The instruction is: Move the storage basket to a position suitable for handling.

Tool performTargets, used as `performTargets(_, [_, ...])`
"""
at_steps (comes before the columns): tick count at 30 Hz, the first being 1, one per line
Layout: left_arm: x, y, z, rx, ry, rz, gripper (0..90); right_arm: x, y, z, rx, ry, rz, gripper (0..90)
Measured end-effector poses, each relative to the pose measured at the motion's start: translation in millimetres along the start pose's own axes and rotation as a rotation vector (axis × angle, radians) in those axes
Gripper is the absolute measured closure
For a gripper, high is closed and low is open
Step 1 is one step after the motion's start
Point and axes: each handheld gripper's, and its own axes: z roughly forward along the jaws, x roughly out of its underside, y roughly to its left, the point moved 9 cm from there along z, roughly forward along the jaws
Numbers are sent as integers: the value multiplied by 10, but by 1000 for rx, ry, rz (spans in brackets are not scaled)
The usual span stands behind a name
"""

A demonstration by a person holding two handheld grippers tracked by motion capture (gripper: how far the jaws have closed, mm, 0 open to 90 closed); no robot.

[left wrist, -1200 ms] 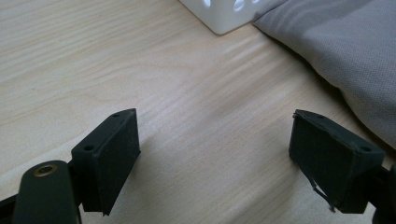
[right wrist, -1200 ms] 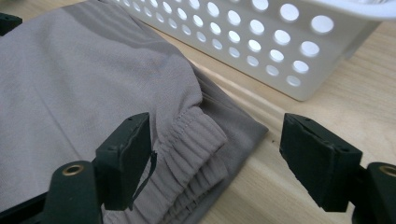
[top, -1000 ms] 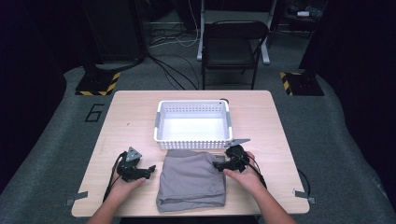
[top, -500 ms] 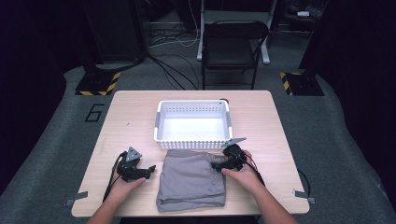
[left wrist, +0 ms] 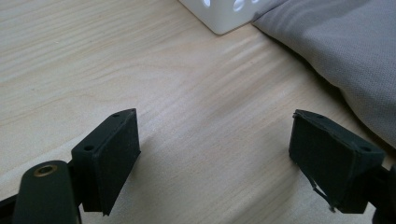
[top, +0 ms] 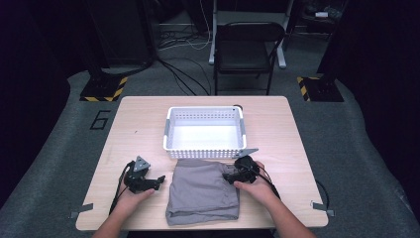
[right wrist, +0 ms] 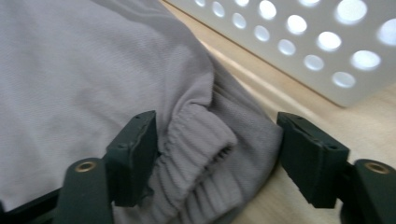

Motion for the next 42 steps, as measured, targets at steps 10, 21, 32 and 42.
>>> performTargets(10, [0, 0, 0, 0, 0, 0, 160, 19, 122, -97, -50, 13, 25, 347])
performTargets(21, [1, -6, -6, 3, 2, 1, 168, 88, 56, -103, -55, 41, 44, 466])
performTargets(32, [-46, -149, -48, 51, 28, -39, 331, 78, 144, -73, -5, 31, -13, 624])
performTargets(42, [-166, -362, -149, 119, 16, -71, 376, 65, 196, -93, 29, 17, -63, 726])
